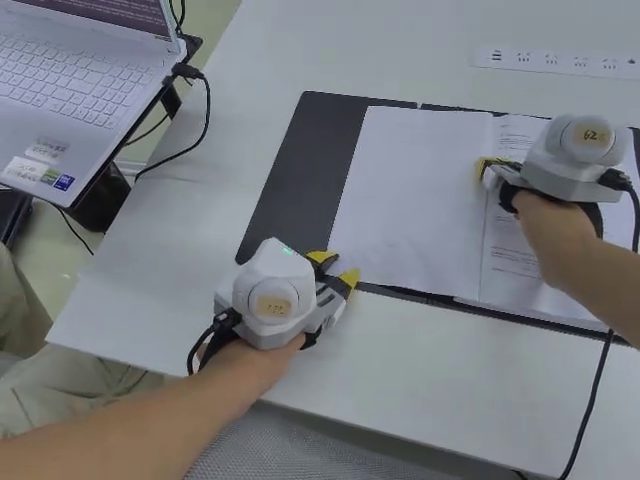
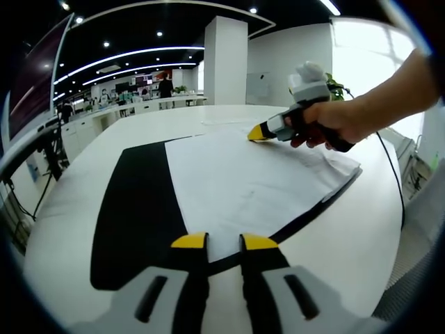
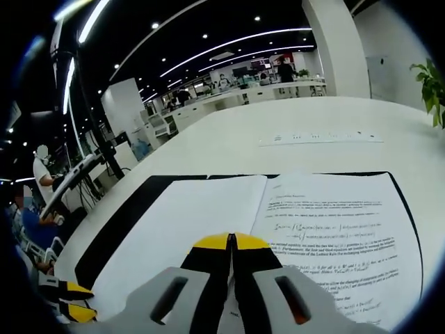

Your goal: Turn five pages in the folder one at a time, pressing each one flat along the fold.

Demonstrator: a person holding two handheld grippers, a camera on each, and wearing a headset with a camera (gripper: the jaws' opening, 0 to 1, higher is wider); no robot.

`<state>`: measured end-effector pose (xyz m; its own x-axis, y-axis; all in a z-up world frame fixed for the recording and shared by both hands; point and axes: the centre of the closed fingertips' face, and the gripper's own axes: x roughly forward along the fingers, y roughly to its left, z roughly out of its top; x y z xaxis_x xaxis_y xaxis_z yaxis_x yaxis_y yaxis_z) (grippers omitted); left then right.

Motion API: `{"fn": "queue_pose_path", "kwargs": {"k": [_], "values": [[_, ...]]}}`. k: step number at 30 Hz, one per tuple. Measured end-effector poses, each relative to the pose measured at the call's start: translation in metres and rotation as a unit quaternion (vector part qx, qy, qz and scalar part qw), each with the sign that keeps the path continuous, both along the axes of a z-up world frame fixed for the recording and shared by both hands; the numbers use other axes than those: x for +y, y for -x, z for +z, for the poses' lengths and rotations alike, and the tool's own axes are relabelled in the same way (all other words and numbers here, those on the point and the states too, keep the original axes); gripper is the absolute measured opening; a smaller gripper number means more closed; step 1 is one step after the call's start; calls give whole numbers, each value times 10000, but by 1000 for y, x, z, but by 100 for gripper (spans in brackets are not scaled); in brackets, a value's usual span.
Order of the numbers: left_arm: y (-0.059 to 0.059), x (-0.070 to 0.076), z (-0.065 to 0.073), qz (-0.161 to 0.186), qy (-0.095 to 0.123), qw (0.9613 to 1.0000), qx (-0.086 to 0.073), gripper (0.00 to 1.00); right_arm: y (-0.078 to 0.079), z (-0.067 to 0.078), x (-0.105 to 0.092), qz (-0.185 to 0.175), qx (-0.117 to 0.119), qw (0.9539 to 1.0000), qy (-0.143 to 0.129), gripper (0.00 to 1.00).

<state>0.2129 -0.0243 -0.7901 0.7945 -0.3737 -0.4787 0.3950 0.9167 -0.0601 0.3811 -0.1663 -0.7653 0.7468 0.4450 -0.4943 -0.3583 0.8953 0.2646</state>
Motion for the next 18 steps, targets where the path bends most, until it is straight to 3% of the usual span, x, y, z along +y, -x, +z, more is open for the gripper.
{"fn": "queue_pose_path", "kwargs": {"k": [2, 6, 14, 18], "values": [[0, 0, 0, -14, 4, 10000, -8, 15, -2, 1, -1, -12, -1, 10000, 17, 0], [0, 0, 1, -37, -23, 10000, -38, 15, -22, -8, -7, -39, -7, 10000, 20, 0], [1, -1, 1, -41, -67, 9999, -101, 15, -39, -6, -2, 27, -82, 9998, 152, 0], [2, -1, 1, -47, -63, 9999, -121, 15, -58, -11, -6, 36, -165, 9996, 247, 0]]}}
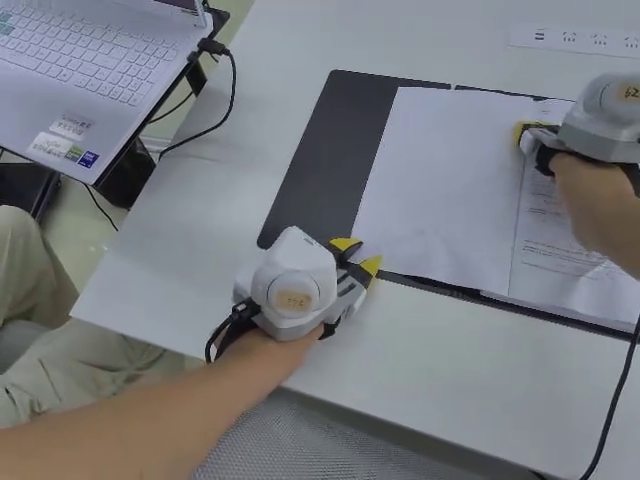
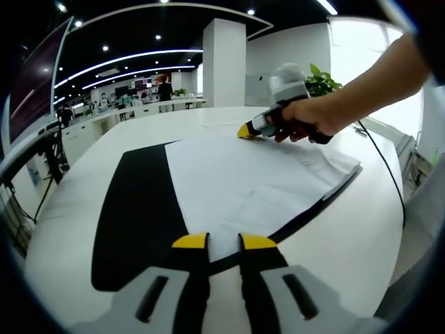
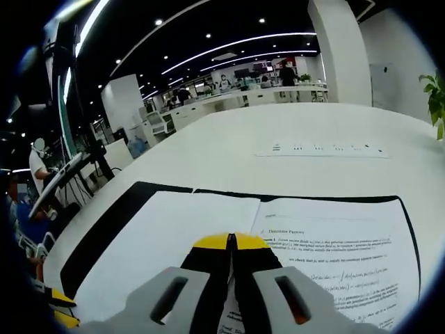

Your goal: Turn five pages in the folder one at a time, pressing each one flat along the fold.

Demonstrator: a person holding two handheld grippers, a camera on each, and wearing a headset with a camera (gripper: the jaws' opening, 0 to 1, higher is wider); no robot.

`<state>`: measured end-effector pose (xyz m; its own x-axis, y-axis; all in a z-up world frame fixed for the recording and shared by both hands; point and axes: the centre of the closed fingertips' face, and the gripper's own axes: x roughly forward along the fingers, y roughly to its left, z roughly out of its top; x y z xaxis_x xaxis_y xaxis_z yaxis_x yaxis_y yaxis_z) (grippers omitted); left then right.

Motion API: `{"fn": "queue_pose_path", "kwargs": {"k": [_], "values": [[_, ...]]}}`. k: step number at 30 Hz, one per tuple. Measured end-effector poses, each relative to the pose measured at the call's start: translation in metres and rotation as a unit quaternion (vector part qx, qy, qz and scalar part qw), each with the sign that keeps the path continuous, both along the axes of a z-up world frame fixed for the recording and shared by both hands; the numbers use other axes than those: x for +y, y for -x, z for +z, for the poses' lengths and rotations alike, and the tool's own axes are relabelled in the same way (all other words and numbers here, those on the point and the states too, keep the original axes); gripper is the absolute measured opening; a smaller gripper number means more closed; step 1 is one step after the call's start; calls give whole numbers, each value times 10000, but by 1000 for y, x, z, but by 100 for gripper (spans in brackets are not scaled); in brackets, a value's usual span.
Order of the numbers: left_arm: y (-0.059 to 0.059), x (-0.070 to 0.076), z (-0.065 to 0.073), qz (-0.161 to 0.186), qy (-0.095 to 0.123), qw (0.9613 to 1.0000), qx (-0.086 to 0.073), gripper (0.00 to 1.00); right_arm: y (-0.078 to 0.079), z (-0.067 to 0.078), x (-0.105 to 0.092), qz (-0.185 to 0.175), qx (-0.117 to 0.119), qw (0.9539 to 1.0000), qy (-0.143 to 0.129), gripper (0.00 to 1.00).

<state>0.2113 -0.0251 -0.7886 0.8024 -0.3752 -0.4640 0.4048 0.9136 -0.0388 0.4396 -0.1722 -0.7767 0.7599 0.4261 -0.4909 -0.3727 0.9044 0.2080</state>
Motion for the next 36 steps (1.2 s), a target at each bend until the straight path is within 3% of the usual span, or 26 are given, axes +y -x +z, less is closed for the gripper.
{"fn": "queue_pose_path", "kwargs": {"k": [7, 16, 20, 26, 36], "values": [[0, 0, 0, 18, 27, 10000, -16, 15, -26, -3, -1, 48, -257, 9994, 244, 0], [0, 1, 0, 61, 69, 10000, -14, 15, -42, -6, 5, 110, -411, 9981, 446, 0], [0, 1, 0, 67, 82, 9999, -17, 15, -41, -5, 6, 167, -448, 9975, 525, 0], [0, 1, -1, 73, 85, 9999, -6, 15, -40, -7, 5, 79, -378, 9986, 360, 0], [0, 1, 0, 84, 101, 9999, 1, 15, -21, -6, 7, 128, -322, 9990, 272, 0]]}}
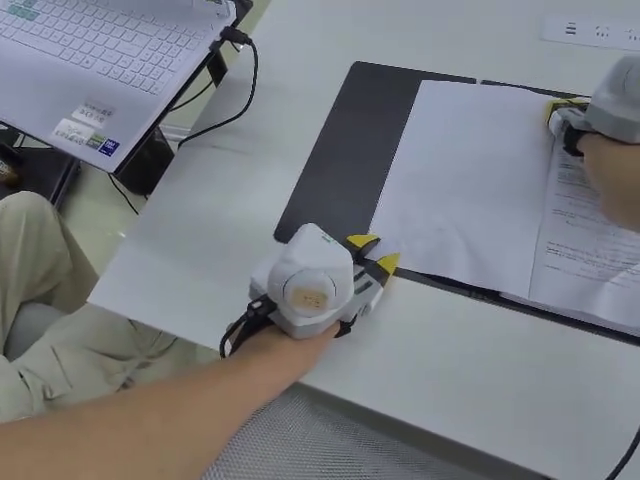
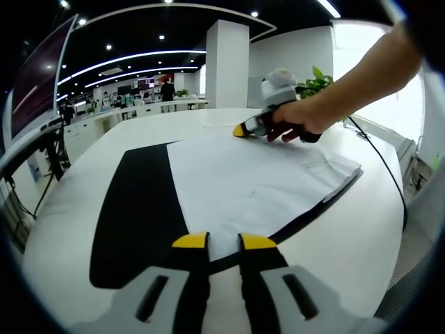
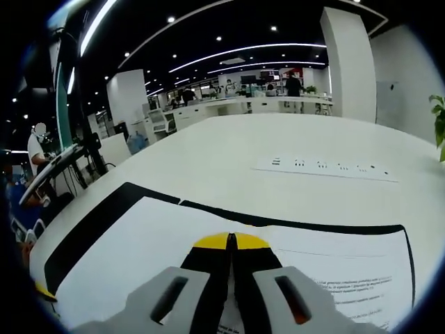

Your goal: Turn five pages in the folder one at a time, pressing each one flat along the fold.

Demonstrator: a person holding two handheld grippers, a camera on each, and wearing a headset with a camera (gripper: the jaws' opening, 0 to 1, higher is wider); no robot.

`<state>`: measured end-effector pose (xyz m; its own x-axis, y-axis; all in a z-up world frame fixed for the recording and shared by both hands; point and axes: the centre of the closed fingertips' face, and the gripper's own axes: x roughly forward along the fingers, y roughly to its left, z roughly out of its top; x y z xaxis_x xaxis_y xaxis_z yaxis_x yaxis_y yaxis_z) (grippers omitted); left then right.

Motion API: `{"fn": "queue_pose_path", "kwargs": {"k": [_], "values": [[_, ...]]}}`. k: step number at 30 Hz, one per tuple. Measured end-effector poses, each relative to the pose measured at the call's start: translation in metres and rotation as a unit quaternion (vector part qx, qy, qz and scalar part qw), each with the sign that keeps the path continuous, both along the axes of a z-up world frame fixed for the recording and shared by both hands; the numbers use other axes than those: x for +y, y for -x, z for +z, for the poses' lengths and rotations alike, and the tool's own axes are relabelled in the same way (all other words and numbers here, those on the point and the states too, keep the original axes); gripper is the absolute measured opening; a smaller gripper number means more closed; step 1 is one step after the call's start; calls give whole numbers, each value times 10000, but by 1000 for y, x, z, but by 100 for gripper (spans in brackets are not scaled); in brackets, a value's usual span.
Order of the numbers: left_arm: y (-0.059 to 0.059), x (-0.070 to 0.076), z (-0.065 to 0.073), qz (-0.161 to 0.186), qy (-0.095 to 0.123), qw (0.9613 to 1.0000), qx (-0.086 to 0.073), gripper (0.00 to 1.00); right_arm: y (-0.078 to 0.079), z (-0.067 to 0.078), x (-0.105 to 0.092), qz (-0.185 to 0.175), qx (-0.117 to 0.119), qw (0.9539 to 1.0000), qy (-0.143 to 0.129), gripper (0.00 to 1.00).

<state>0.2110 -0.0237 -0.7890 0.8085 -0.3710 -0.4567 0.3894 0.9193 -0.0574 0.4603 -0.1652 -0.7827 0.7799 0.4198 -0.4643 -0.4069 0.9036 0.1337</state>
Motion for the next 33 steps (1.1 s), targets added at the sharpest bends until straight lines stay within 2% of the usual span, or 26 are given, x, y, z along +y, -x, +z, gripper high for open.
{"fn": "queue_pose_path", "kwargs": {"k": [8, 20, 33], "values": [[0, 0, 0, 1, 1, 10000, 8, 15, 24, 4, 3, 89, -20, 9999, -97, 0], [-1, 0, -1, 21, 19, 10000, 26, 15, 37, -3, 3, 225, 55, 9997, -110, 0], [-1, -1, -1, 18, 11, 10000, 31, 15, 64, 3, 1, 197, 88, 9994, -276, 0]]}}
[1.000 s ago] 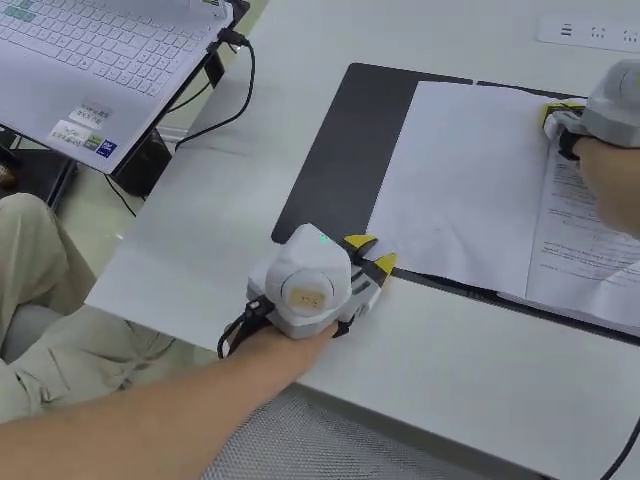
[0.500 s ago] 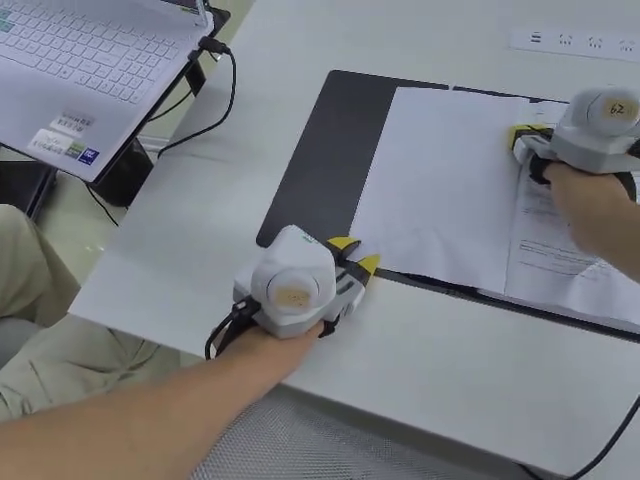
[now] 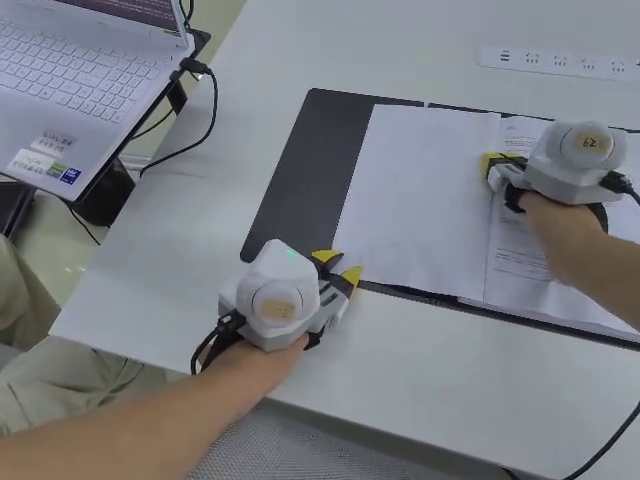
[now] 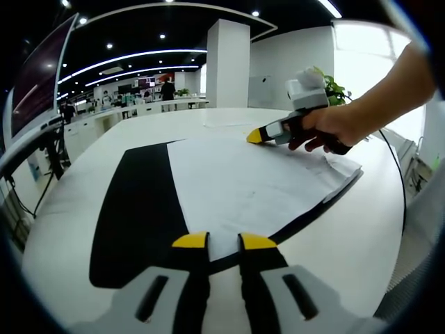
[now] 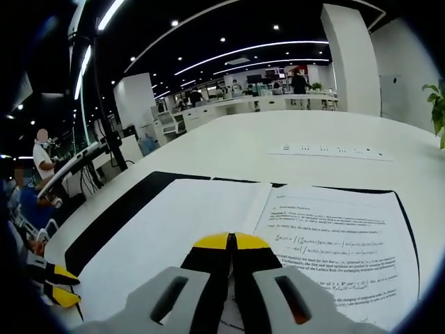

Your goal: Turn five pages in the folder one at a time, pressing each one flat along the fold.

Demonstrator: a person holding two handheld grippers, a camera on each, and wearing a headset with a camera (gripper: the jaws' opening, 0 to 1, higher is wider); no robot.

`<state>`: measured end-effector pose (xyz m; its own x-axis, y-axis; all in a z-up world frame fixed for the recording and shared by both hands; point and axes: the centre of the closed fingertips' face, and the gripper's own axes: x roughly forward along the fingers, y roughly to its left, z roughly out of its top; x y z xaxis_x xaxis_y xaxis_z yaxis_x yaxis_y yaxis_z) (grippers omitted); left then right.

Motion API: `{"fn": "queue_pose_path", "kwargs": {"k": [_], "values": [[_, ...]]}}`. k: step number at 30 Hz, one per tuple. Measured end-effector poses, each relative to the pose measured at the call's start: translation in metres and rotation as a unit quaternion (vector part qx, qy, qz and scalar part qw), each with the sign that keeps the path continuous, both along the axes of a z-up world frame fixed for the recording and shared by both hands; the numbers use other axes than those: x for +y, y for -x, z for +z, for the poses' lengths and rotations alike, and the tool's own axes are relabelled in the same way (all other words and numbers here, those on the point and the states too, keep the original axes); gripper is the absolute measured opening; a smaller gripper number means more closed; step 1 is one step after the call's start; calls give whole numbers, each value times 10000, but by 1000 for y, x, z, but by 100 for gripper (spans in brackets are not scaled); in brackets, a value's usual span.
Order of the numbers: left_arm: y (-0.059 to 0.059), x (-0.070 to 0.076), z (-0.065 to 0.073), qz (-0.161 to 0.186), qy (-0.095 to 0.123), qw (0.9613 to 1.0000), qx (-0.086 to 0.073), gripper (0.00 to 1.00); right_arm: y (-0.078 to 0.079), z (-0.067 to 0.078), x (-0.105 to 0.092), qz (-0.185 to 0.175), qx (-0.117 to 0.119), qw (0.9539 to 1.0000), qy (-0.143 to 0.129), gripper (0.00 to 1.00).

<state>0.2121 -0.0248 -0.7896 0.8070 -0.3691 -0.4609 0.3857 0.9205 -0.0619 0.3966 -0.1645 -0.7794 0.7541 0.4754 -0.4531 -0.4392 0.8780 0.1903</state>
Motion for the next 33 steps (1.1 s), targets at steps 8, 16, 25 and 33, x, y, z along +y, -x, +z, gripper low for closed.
{"fn": "queue_pose_path", "kwargs": {"k": [8, 16, 25, 33], "values": [[0, 0, 0, -11, -5, 10000, -15, 15, 25, 10, 0, 2, 26, 10000, -83, 0], [1, 1, 0, -8, -12, 10000, -7, 15, 45, 15, 0, 12, 55, 9997, -220, 0], [1, 1, -1, -21, -25, 10000, -26, 15, 62, 18, -3, 27, 29, 9995, -323, 0], [1, 1, 0, -14, -18, 10000, -30, 15, 78, 15, -3, 136, 66, 9990, -416, 0]]}}
